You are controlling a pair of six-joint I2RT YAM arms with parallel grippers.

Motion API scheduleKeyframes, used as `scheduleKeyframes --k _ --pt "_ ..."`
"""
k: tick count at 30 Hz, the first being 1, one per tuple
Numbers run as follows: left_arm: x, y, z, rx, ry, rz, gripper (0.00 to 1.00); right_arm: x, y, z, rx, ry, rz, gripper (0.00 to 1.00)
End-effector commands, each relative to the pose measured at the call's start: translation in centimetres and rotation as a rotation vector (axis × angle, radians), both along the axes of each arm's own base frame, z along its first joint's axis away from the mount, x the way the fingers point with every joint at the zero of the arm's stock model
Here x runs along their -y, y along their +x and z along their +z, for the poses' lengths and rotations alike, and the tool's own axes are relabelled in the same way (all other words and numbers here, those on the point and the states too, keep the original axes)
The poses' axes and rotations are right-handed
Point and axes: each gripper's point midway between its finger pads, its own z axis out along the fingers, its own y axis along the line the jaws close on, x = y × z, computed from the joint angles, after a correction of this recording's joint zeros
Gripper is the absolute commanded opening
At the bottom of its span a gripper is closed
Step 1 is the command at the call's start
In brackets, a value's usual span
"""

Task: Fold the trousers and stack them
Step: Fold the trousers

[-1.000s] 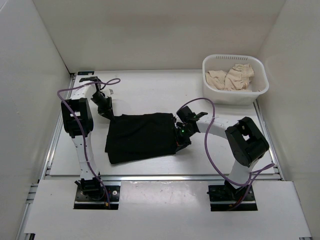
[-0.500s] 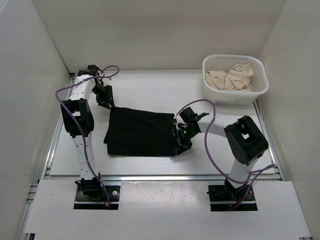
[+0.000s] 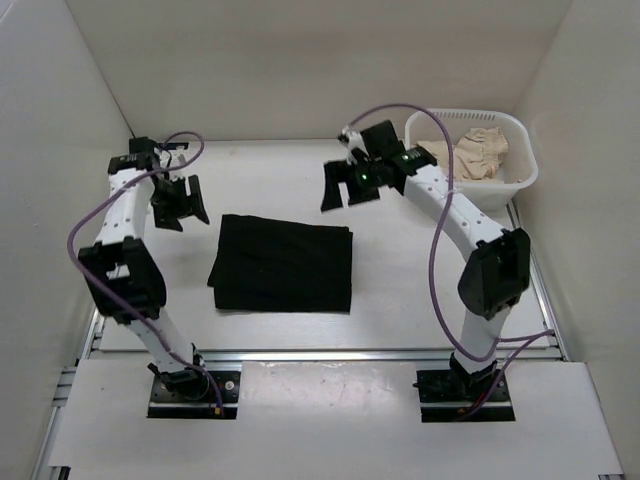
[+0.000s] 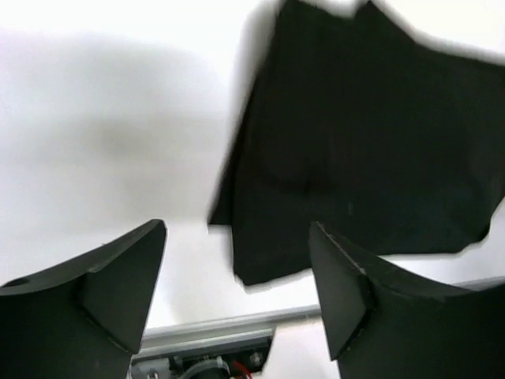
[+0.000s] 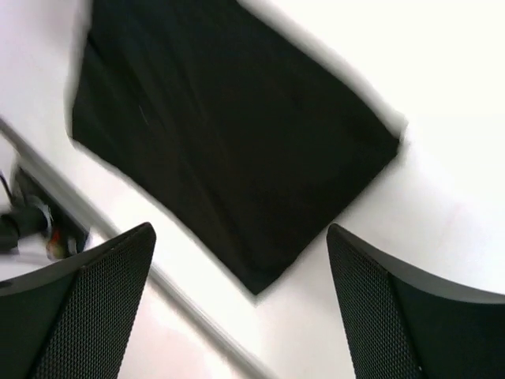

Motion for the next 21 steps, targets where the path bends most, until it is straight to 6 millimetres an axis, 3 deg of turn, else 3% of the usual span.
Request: scheduleKeyframes --k 1,2,3,4,5,6,7,8,9,12,15,17,19,21 --pt "1.9 -5.3 -0.7 -0.095 -0.022 -0.031 0.83 -2.4 4.6 -0.9 0.071 -0.052 -0.004 0.94" --pt "2.6 -7.5 -2.8 -0.179 -0.059 -0.036 0.80 -3.3 5.7 -1.1 0.068 -0.037 -0.006 0.94" --pt "3.1 -8.9 -3.4 -0.219 -0.079 -0.037 0.79 -4.5 6.8 -3.6 0.021 -0.037 0.002 0.95" --pt "3.5 -10.0 -4.2 -0.256 -0.099 -0.039 0.79 -6.5 8.0 -1.4 0.061 0.029 0.021 0.97" --pt "3.9 -10.9 -4.6 -0.277 -0.123 -0.041 0.77 -7.6 8.8 -1.5 0.062 0.065 0.032 0.98" --pt "4.4 -12.5 -5.7 -0.333 -0.142 -0.040 0.77 -9.3 9.6 -3.3 0.049 0.093 0.050 0.98" --pt "4.5 -13.3 -6.3 -0.360 -0.147 -0.039 0.77 -11.2 9.3 -2.9 0.025 0.163 0.068 0.99" --pt "4.6 -13.3 -6.8 -0.351 -0.155 -0.040 0.77 -12.3 9.8 -4.1 0.002 0.204 0.066 0.99" --pt "4.8 -14.1 -7.5 -0.375 -0.159 -0.039 0.77 -14.4 10.7 -3.3 0.056 0.294 0.083 0.99" --pt "5.1 -14.4 -9.1 -0.384 -0.181 -0.041 0.79 -19.3 9.3 -4.2 0.016 0.393 0.113 0.99" --pt "6.2 -15.5 -10.1 -0.437 -0.231 -0.049 0.79 -21.9 8.4 -5.8 0.019 0.409 0.152 0.99" --pt "6.4 -15.8 -11.0 -0.454 -0.232 -0.057 0.76 -22.6 7.3 -6.9 -0.043 0.424 0.148 0.99" --pt "6.4 -16.2 -11.6 -0.470 -0.225 -0.055 0.61 -22.2 6.9 -8.9 -0.084 0.401 0.134 0.95" --pt "6.5 -16.0 -11.9 -0.472 -0.235 -0.055 0.48 -22.1 6.8 -10.1 -0.110 0.392 0.122 0.75"
